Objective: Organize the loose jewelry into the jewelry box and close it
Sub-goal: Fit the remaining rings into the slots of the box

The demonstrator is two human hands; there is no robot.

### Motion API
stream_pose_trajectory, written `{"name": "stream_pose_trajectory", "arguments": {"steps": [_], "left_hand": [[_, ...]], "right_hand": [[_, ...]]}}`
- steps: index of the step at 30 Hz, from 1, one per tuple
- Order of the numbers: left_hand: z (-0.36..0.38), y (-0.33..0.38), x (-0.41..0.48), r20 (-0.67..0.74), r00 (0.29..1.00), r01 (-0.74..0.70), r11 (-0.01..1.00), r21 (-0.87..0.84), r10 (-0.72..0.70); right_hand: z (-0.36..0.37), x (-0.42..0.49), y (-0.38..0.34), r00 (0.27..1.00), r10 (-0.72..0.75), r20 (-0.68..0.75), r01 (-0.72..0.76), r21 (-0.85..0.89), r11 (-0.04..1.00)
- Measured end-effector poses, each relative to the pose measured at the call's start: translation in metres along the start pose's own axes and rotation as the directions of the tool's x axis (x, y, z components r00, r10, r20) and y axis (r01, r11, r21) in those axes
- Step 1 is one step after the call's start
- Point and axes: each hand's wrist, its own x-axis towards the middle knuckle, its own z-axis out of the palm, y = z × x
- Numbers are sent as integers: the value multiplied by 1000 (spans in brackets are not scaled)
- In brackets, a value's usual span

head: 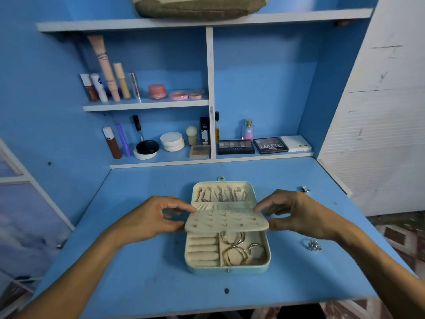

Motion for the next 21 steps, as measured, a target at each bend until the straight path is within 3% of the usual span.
{"name": "stream_pose_trajectory", "arguments": {"steps": [3, 8, 21], "left_hand": [[3, 4, 5, -76, 996, -47, 997, -64, 42], [8, 10, 17, -172, 982, -80, 996, -30, 74], [13, -3, 46, -266, 963, 28, 999, -38, -37]], "right_hand": [[0, 3, -5, 997, -23, -79, 34, 138, 990], [4, 16, 1, 975, -9, -221, 51, 184, 982], [5, 49, 13, 952, 115, -283, -67, 173, 983]]}}
